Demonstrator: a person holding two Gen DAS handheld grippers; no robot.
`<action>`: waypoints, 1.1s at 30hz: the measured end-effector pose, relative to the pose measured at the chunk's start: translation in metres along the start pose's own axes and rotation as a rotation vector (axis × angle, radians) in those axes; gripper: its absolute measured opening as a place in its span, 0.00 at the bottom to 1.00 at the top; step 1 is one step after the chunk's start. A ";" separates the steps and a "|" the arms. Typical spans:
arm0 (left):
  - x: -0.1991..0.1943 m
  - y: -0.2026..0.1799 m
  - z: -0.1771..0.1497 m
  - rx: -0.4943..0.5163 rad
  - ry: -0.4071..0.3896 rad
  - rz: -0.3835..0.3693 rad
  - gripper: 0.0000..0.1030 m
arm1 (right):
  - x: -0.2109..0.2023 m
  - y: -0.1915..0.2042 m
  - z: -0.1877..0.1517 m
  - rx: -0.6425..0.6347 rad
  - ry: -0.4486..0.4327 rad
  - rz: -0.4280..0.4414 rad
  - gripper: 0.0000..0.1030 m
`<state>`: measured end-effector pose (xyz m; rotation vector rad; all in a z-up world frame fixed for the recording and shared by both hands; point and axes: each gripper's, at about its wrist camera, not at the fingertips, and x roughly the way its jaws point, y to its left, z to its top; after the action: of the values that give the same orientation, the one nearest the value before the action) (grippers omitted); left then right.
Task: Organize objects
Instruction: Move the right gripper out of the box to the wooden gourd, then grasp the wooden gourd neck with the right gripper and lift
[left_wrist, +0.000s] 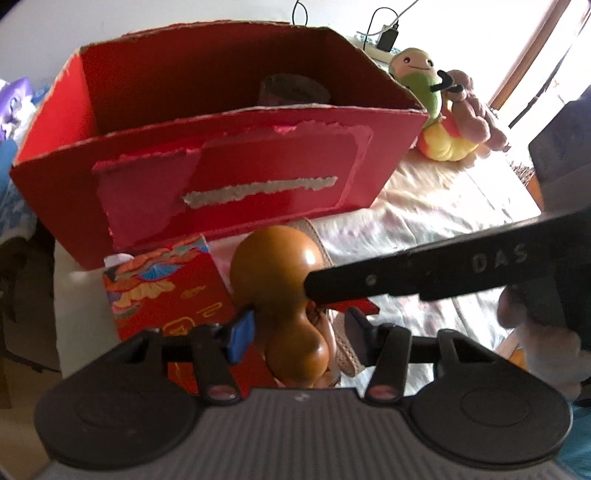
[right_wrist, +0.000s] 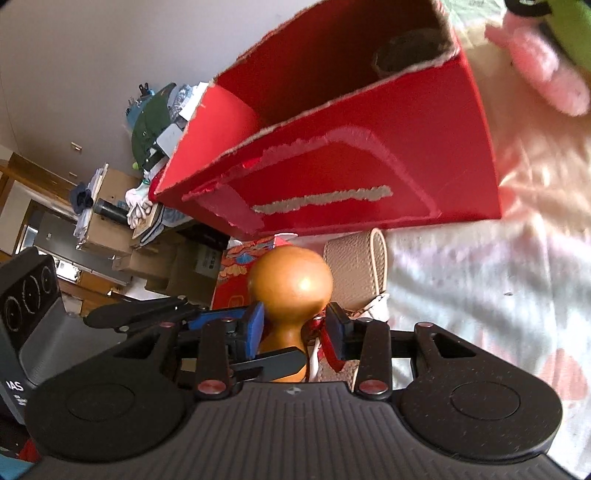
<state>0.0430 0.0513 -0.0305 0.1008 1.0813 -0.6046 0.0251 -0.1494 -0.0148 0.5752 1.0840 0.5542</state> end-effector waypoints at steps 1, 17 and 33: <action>0.001 0.002 0.000 -0.004 -0.003 -0.012 0.53 | 0.003 -0.001 0.000 0.009 0.004 0.002 0.40; 0.014 0.002 0.001 0.036 0.031 -0.075 0.41 | 0.010 -0.019 0.001 0.114 0.012 0.104 0.39; -0.021 -0.065 0.029 0.381 -0.074 -0.163 0.41 | -0.078 -0.022 -0.001 0.117 -0.148 0.137 0.31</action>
<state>0.0260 -0.0046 0.0150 0.3207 0.8975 -0.9509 -0.0009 -0.2175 0.0209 0.7855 0.9459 0.5602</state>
